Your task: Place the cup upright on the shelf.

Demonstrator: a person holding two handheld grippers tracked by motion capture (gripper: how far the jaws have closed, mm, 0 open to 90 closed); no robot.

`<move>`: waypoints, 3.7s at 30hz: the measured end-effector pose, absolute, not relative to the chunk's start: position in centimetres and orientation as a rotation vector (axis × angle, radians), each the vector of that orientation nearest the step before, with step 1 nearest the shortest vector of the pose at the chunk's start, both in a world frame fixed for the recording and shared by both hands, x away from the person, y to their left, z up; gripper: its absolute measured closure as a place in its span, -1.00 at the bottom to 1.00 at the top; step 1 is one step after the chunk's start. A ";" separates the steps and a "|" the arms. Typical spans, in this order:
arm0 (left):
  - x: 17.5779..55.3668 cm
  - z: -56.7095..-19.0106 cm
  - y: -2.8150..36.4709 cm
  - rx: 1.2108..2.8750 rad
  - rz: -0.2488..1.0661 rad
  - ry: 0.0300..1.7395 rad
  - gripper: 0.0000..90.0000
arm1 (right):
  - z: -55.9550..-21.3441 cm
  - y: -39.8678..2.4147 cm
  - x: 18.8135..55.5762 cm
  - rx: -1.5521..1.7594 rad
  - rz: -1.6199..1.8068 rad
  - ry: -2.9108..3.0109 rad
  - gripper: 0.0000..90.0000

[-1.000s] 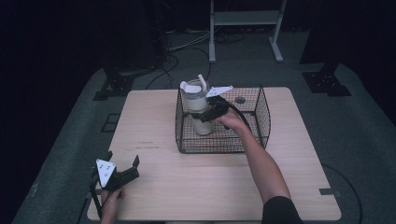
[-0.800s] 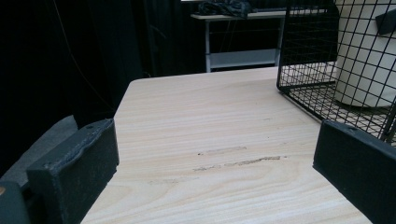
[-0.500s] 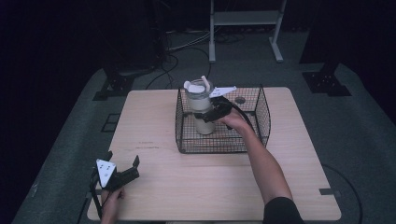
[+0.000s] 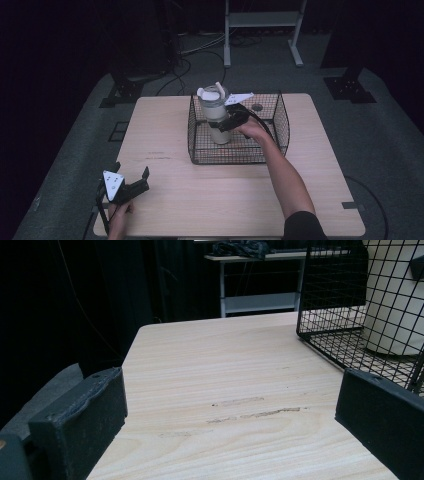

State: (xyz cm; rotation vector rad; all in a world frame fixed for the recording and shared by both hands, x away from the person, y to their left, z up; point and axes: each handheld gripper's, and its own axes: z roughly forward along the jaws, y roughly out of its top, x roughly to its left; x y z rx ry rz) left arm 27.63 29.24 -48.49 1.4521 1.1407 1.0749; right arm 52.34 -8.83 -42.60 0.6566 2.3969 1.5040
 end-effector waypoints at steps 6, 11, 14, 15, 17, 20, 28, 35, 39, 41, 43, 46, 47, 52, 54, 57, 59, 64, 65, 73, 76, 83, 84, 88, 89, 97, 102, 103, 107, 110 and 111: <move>27.6 -48.5 29.3 1.451 1.074 1.143 -1.00 | -42.6 -9.0 52.3 0.639 1.494 2.408 -0.82; 27.6 -48.5 29.3 1.450 1.075 1.144 -1.00 | -42.6 -9.1 52.2 0.629 1.490 2.411 -0.82; 27.7 -48.5 29.3 1.448 1.074 1.145 -1.00 | -42.6 -9.1 52.2 0.626 1.490 2.410 -0.82; 27.7 -48.5 29.3 1.449 1.074 1.145 -1.00 | -42.6 -9.2 52.2 0.618 1.489 2.411 -0.82; 27.7 -48.5 29.3 1.449 1.074 1.145 -1.00 | -42.6 -9.2 52.1 0.623 1.489 2.414 -0.82; 27.6 -48.5 29.3 1.450 1.075 1.145 -1.00 | -42.7 -9.4 52.1 0.622 1.493 2.414 -0.82; 27.7 -48.5 29.3 1.449 1.072 1.143 -1.00 | -42.7 -9.8 52.1 0.616 1.469 2.450 -0.83; 27.6 -48.5 29.3 1.451 1.073 1.142 -1.00 | -42.6 -10.0 51.9 0.612 1.444 2.461 -0.84; 27.6 -48.5 29.3 1.451 1.074 1.141 -1.00 | -42.5 -10.2 51.7 0.618 1.426 2.470 -0.83; 27.6 -48.5 29.3 1.451 1.074 1.140 -1.00 | -42.7 -10.3 51.6 0.625 1.383 2.498 -0.82; 27.6 -48.5 29.3 1.452 1.073 1.141 -1.00 | -42.8 -10.5 51.6 0.641 1.376 2.514 -0.82; 27.6 -48.5 29.3 1.452 1.072 1.141 -1.00 | -42.8 -10.7 51.5 0.649 1.387 2.503 -0.82; 27.6 -48.5 29.3 1.451 1.072 1.141 -1.00 | -42.8 -10.8 51.5 0.648 1.380 2.502 -0.81; 27.6 -48.5 29.2 1.452 1.074 1.139 -1.00 | -42.9 -11.5 51.2 0.653 1.357 2.504 -0.81; 27.6 -48.5 29.2 1.452 1.074 1.140 -1.00 | -43.0 -11.8 51.1 0.666 1.345 2.499 -0.81; 27.6 -48.5 29.2 1.454 1.075 1.139 -1.00 | -42.8 -12.6 50.8 0.675 1.365 2.482 -0.81; 27.6 -48.5 29.2 1.454 1.077 1.138 -1.00 | -42.3 -12.8 50.6 0.684 1.364 2.471 -0.81; 27.6 -48.5 29.2 1.454 1.076 1.139 -1.00 | -41.6 -13.1 50.1 0.687 1.364 2.457 -0.81; 27.6 -48.5 29.2 1.454 1.076 1.139 -1.00 | -41.4 -13.3 50.0 0.687 1.365 2.452 -0.81; 27.6 -48.5 29.2 1.454 1.078 1.138 -1.00 | -40.9 -14.7 49.2 0.747 1.343 2.441 -0.81; 27.6 -48.5 29.2 1.453 1.078 1.139 -1.00 | -40.5 -15.2 49.0 0.763 1.330 2.435 -0.81; 27.6 -48.5 29.2 1.452 1.076 1.140 -1.00 | -39.7 -15.6 48.6 0.790 1.323 2.424 -0.81; 27.6 -48.5 29.2 1.451 1.077 1.139 -1.00 | -39.5 -15.7 48.4 0.796 1.313 2.421 -0.81; 27.6 -48.5 29.2 1.452 1.078 1.137 -1.00 | -39.2 -16.0 48.2 0.811 1.299 2.425 -0.81; 27.6 -48.5 29.2 1.452 1.078 1.137 -1.00 | -39.2 -16.0 48.2 0.811 1.299 2.425 -0.81; 27.6 -48.5 29.2 1.453 1.079 1.138 -1.00 | -38.4 -16.8 47.3 0.830 1.270 2.400 -0.81; 27.6 -48.5 29.2 1.455 1.080 1.138 -1.00 | -37.9 -17.0 46.7 0.850 1.282 2.383 -0.81; 27.6 -48.5 29.2 1.456 1.080 1.138 -1.00 | -37.7 -17.1 46.4 0.855 1.290 2.373 -0.81; 27.6 -48.5 29.2 1.454 1.080 1.138 -1.00 | -37.4 -17.2 46.0 0.861 1.286 2.374 -0.81; 27.6 -48.5 29.2 1.455 1.080 1.138 -1.00 | -37.2 -17.3 45.6 0.860 1.302 2.367 -0.81; 27.6 -48.5 29.2 1.456 1.080 1.138 -1.00 | -37.2 -17.4 45.5 0.860 1.299 2.365 -0.81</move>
